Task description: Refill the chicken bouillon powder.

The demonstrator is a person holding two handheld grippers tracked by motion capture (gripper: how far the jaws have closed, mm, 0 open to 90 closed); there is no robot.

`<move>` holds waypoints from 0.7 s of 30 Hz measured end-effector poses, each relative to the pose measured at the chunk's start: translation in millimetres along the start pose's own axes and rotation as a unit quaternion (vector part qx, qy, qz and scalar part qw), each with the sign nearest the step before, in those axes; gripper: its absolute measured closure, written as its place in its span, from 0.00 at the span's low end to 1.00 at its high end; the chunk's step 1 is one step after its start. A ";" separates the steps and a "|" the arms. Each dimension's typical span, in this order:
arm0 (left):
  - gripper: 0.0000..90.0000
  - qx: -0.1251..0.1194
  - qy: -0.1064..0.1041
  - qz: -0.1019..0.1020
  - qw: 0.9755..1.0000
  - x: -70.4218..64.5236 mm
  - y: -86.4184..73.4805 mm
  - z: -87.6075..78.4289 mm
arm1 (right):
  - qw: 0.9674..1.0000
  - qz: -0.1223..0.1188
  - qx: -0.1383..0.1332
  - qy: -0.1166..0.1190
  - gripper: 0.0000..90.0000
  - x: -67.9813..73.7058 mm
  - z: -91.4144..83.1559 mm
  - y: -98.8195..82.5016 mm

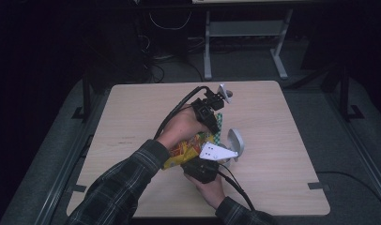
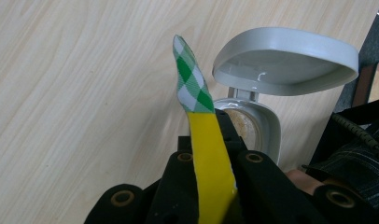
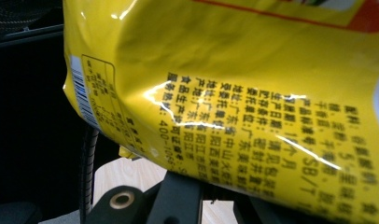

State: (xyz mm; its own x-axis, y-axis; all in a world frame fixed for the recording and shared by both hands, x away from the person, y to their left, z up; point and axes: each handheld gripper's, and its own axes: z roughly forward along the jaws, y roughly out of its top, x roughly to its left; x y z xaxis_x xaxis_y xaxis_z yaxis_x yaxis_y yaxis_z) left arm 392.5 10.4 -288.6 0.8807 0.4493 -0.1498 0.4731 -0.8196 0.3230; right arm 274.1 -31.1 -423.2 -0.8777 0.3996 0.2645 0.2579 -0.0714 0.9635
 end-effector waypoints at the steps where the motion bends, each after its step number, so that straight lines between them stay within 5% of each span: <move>1: 1.00 0.001 -0.001 0.001 1.000 0.0 0.4 0.2 | 1.000 0.000 0.000 0.000 1.00 0.0 -0.1 0.1; 21: 1.00 0.004 0.002 0.003 1.000 -0.9 0.9 0.8 | 1.000 0.003 0.000 0.003 1.00 -0.5 0.2 -0.2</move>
State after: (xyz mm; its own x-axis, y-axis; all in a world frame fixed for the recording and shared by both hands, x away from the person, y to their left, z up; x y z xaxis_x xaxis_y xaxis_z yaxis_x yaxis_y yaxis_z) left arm 392.1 8.9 -289.0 0.8831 0.4466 -0.1440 0.4687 -0.8250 0.3157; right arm 274.6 -31.1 -423.5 -0.8784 0.3941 0.2703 0.2626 -0.0746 0.9620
